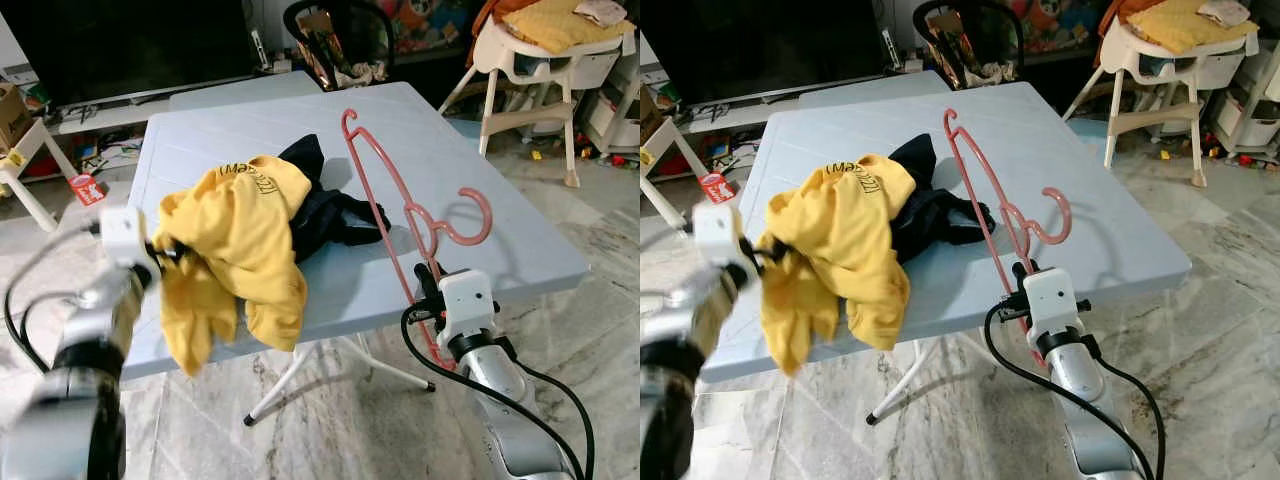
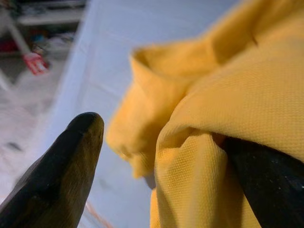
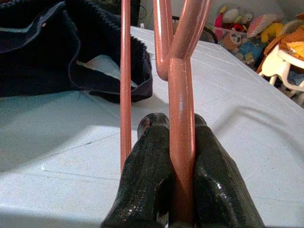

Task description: Hang hanger

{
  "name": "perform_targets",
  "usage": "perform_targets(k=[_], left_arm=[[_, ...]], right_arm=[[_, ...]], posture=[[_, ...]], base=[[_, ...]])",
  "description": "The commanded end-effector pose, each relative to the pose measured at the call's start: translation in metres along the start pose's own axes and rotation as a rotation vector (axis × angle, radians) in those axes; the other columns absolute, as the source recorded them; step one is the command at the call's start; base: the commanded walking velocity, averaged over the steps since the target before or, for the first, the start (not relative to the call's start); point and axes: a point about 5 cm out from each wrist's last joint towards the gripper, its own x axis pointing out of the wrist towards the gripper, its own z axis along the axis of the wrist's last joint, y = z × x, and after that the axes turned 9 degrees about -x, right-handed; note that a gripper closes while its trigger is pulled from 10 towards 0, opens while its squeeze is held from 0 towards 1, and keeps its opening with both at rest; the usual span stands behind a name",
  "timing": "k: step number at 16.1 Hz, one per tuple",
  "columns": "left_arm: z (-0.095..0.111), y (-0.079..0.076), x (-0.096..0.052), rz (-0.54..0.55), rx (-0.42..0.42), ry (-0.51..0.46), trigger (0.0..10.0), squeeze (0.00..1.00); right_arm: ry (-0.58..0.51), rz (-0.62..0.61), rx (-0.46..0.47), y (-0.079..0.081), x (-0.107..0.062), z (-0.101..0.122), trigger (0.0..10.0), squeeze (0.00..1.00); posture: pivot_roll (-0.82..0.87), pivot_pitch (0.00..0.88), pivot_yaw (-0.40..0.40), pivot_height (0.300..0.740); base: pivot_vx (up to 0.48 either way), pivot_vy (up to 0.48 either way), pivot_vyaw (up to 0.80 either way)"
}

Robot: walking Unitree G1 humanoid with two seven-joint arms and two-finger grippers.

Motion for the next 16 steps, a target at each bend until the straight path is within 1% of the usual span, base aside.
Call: perform_targets(k=[1, 2, 3, 4, 5, 6, 8, 9, 10, 11, 12, 13, 14, 15, 16], left_arm=[[0.023, 0.011, 0.001, 0.071, 0.000, -0.082, 10.0, 0.00], [0.031, 0.013, 0.002, 0.091, -0.007, -0.109, 10.0, 0.00], [0.044, 0.015, 0.003, 0.122, -0.033, -0.141, 10.0, 0.00], [0.055, 0.016, 0.004, 0.147, -0.021, -0.170, 10.0, 0.00], [0.073, 0.013, 0.005, 0.144, -0.040, -0.225, 10.0, 0.00], [0.085, 0.011, 0.005, 0.143, -0.032, -0.266, 10.0, 0.00], [0.103, 0.001, 0.006, 0.099, -0.041, -0.316, 10.0, 0.00], [0.106, -0.006, 0.008, 0.069, -0.041, -0.322, 10.0, 0.00], [0.100, -0.011, 0.009, 0.035, -0.007, -0.306, 10.0, 0.00], [0.088, -0.016, 0.011, -0.003, 0.063, -0.268, 10.0, 0.00], [0.068, -0.018, 0.011, -0.044, 0.117, -0.228, 10.0, 0.00], [0.052, -0.016, 0.009, -0.056, 0.121, -0.199, 10.0, 0.00], [0.035, -0.011, 0.007, -0.061, 0.102, -0.154, 10.0, 0.00], [0.002, -0.004, 0.002, -0.069, 0.080, -0.056, 10.0, 0.00], [-0.014, -0.003, -0.002, -0.092, 0.061, -0.018, 10.0, 0.55]], right_arm=[[0.020, 0.005, 0.003, 0.002, 0.001, -0.001, 10.0, 0.00], [0.019, 0.006, 0.004, 0.003, 0.000, -0.001, 10.0, 0.00], [0.019, 0.008, 0.004, 0.003, 0.000, -0.001, 10.0, 0.00], [0.019, 0.009, 0.005, 0.004, 0.000, -0.001, 10.0, 0.00], [0.018, 0.009, 0.004, 0.003, 0.000, 0.000, 10.0, 0.00], [0.017, 0.007, 0.004, 0.003, 0.000, 0.000, 10.0, 0.00], [0.018, 0.005, 0.004, 0.003, 0.000, 0.000, 10.0, 0.00], [0.019, 0.006, 0.006, 0.004, 0.000, 0.000, 10.0, 0.00], [0.021, 0.007, 0.008, 0.005, -0.001, 0.000, 10.0, 0.00], [0.022, 0.008, 0.011, 0.006, -0.001, 0.000, 10.0, 0.00], [0.024, 0.009, 0.013, 0.007, -0.002, -0.001, 10.0, 0.00], [0.026, 0.011, 0.015, 0.007, -0.002, -0.001, 10.0, 0.00], [0.028, 0.017, 0.014, 0.008, -0.003, -0.002, 10.0, 0.00], [0.030, 0.025, 0.011, 0.008, -0.002, -0.002, 10.0, 0.00], [0.030, 0.026, 0.010, 0.007, -0.001, -0.002, 10.0, 0.00]], posture=[[-0.12, 0.051, 0.066, 0.740], [-0.12, 0.052, 0.065, 0.740], [-0.12, 0.055, 0.066, 0.740], [-0.12, 0.056, 0.066, 0.740], [-0.12, 0.057, 0.067, 0.740], [-0.13, 0.058, 0.068, 0.740], [-0.12, 0.059, 0.072, 0.740], [-0.12, 0.058, 0.076, 0.740], [-0.12, 0.058, 0.079, 0.740], [-0.12, 0.056, 0.080, 0.740], [-0.12, 0.056, 0.081, 0.740], [-0.12, 0.055, 0.080, 0.740], [-0.12, 0.055, 0.080, 0.740], [-0.11, 0.054, 0.076, 0.740], [-0.11, 0.053, 0.073, 0.740]], base=[[0.000, 0.000, 0.00], [0.000, 0.000, 0.00], [0.000, 0.000, 0.00], [0.000, 0.000, 0.00], [0.000, 0.000, 0.00], [0.000, 0.000, 0.00], [0.000, 0.000, 0.00], [0.000, 0.000, 0.00], [0.000, 0.000, 0.00], [0.000, 0.000, 0.00], [0.000, 0.000, 0.00], [0.000, 0.000, 0.00], [0.000, 0.000, 0.00], [0.000, 0.000, 0.00], [0.000, 0.000, 0.00]])
